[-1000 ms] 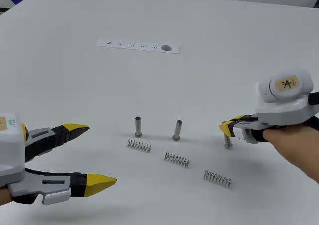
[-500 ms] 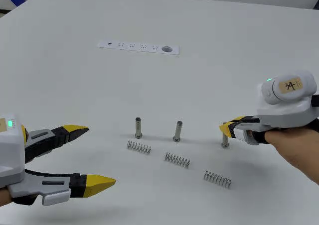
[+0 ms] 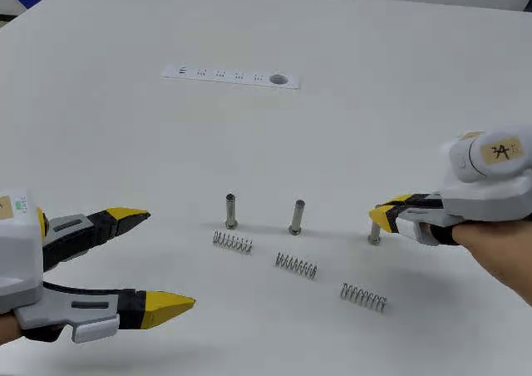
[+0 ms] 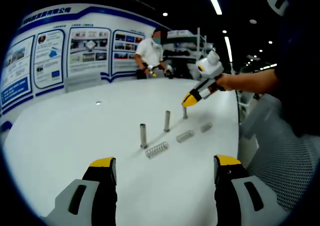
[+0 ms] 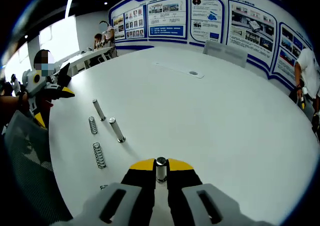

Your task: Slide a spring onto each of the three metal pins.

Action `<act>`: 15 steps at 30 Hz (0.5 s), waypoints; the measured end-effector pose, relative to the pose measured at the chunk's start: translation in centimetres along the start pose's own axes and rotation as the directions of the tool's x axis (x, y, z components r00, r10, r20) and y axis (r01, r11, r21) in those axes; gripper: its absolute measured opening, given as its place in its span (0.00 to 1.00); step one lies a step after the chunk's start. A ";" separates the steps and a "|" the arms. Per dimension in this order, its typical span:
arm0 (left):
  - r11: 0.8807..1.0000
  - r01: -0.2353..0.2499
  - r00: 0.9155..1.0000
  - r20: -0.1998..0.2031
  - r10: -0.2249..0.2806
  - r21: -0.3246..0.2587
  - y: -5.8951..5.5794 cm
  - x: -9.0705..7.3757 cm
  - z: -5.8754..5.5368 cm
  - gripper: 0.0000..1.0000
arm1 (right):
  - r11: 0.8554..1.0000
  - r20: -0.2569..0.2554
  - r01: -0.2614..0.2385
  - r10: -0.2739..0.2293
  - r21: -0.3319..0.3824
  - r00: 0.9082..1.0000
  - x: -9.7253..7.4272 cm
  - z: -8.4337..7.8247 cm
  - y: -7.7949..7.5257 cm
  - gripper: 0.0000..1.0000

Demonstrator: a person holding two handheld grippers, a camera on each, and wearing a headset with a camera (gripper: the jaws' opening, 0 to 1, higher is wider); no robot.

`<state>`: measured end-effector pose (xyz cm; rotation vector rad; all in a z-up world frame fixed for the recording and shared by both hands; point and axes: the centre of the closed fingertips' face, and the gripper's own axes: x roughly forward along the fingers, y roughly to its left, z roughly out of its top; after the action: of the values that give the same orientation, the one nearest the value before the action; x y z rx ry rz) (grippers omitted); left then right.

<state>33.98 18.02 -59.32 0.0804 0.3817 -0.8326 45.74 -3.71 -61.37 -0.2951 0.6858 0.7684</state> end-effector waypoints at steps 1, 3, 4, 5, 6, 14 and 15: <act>1.000 0.000 1.000 0.001 0.000 0.000 0.0 0.0 0.0 0.81 | 1.000 0.001 -0.004 0.004 -0.005 1.000 0.0 0.0 0.0 0.09; 1.000 0.000 1.000 0.001 0.000 0.001 0.0 0.0 0.1 0.81 | 1.000 0.006 -0.006 0.006 -0.015 1.000 -0.1 -0.1 0.0 0.09; 1.000 0.000 1.000 0.002 0.000 0.002 0.0 0.0 0.1 0.81 | 1.000 0.007 -0.007 0.007 -0.014 1.000 -0.1 -0.1 0.0 0.09; 1.000 0.001 1.000 0.002 -0.001 0.002 0.0 0.1 0.2 0.81 | 1.000 0.008 -0.009 0.009 -0.016 1.000 -0.1 -0.1 0.0 0.09; 1.000 0.001 1.000 0.002 -0.001 0.003 -0.1 0.1 0.1 0.81 | 1.000 0.009 -0.011 0.011 -0.024 1.000 -0.2 -0.1 0.0 0.09; 1.000 0.002 1.000 0.000 -0.002 0.003 -0.2 0.1 0.1 0.81 | 0.998 -0.005 -0.018 0.018 -0.064 1.000 -0.3 -0.4 -0.1 0.09; 1.000 0.002 1.000 0.000 -0.002 0.003 -0.2 0.1 0.1 0.81 | 0.998 -0.004 -0.017 0.017 -0.064 1.000 -0.3 -0.4 -0.2 0.09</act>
<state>33.95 17.79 -59.23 0.0822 0.3803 -0.8350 45.51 -4.17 -61.47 -0.3494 0.6690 0.8073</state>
